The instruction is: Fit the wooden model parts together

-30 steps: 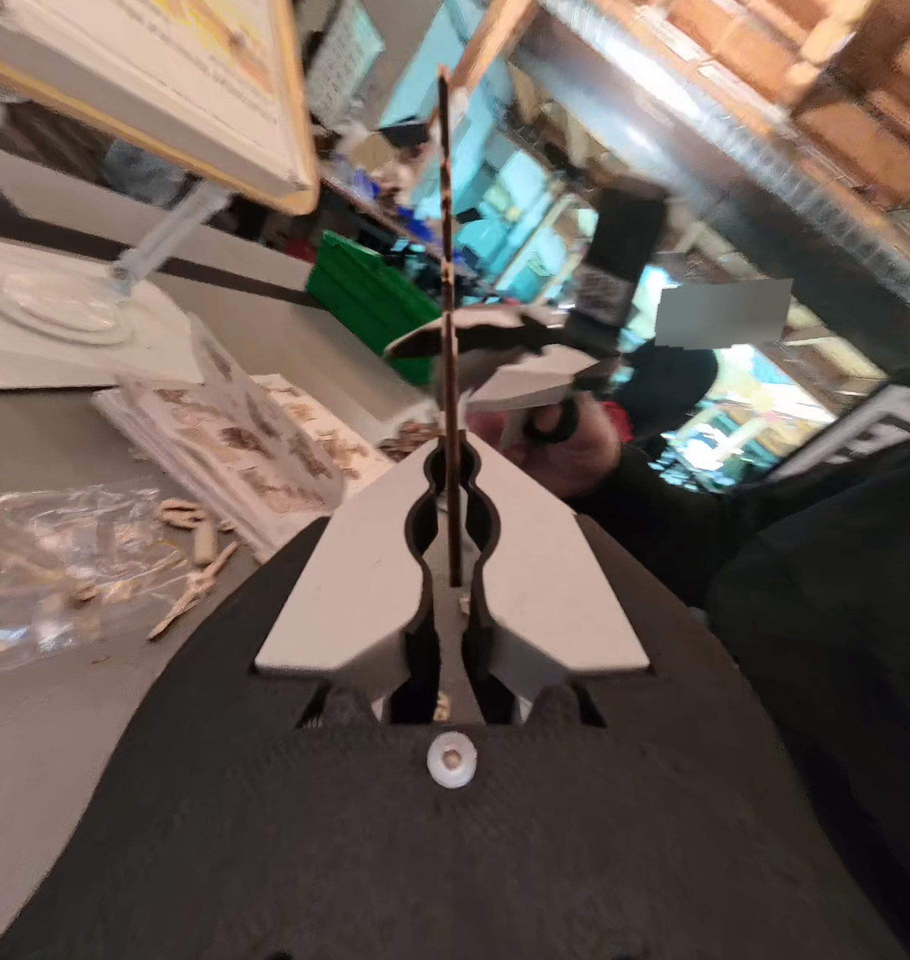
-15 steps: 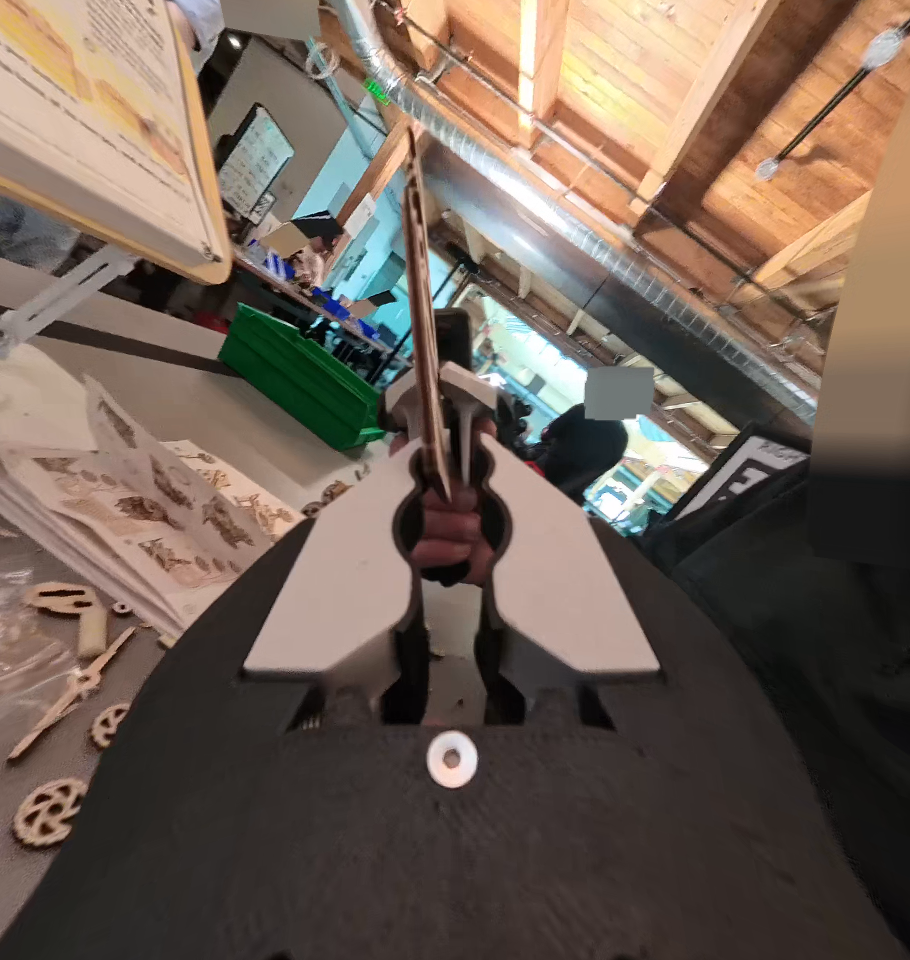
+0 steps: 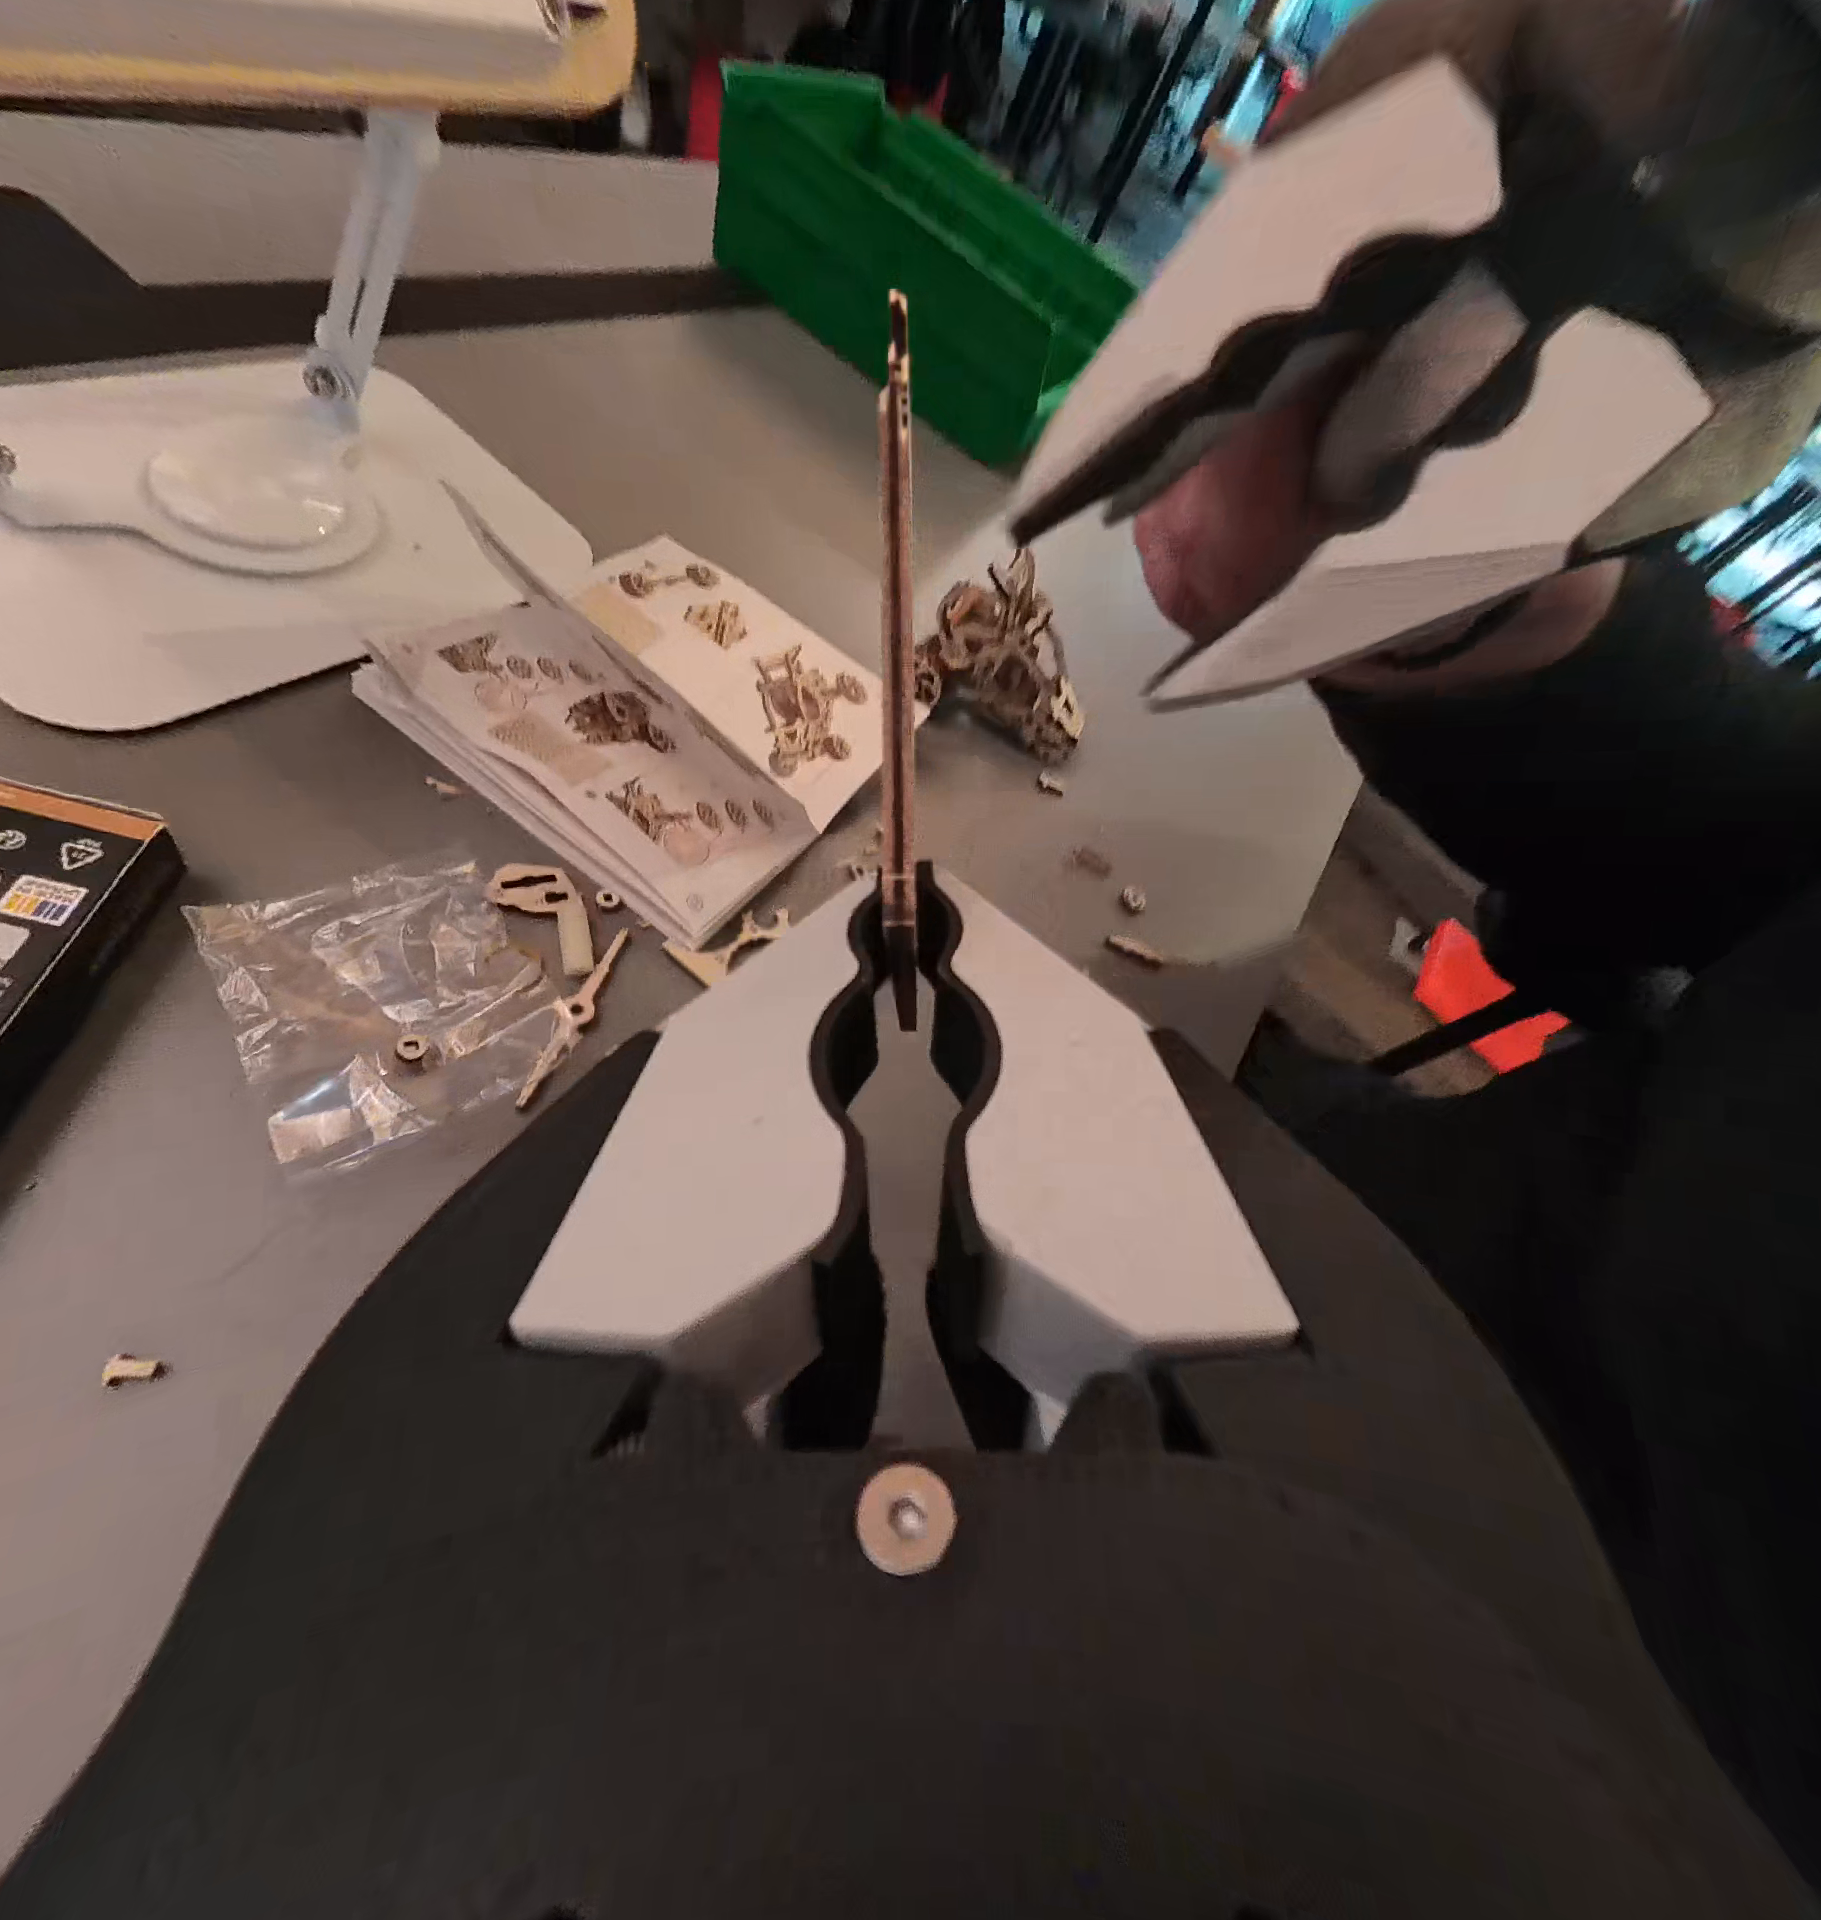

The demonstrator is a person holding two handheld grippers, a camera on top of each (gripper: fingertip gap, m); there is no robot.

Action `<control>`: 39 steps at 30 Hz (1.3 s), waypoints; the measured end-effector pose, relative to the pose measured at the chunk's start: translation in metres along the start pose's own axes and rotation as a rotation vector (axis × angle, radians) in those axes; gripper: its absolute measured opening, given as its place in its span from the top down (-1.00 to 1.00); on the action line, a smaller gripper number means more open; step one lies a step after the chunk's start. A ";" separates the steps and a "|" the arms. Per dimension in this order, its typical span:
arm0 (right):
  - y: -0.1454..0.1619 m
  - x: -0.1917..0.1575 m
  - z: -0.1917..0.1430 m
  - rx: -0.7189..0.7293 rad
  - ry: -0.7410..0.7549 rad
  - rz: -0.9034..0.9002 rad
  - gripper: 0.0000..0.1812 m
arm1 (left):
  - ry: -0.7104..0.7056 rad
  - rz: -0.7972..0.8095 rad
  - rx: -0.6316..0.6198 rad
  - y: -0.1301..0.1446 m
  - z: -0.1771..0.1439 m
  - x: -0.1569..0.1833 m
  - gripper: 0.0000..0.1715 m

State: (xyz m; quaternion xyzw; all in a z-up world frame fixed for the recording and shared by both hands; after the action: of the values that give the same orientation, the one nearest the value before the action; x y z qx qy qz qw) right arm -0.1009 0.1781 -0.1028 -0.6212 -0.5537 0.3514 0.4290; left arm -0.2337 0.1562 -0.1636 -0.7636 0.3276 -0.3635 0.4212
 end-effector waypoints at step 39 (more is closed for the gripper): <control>0.112 0.023 0.114 -0.623 -0.353 -0.109 0.89 | 0.194 -0.296 -0.288 0.114 0.058 -0.044 0.97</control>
State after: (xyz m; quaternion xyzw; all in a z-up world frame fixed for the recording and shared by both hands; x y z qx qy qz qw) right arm -0.1587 0.2156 -0.2490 -0.6216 -0.7319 0.2443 0.1350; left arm -0.2303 0.1659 -0.2980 -0.8170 0.2995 -0.4427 0.2163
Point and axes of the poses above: each gripper's, where its closed fingertips meet, z out along the fingers, y out of its underside, x = y × z across the jaws, the point moved 8 cm from there along -z, back along the fingers, and after that the axes turned 7 degrees about z, right-handed, at the moved point
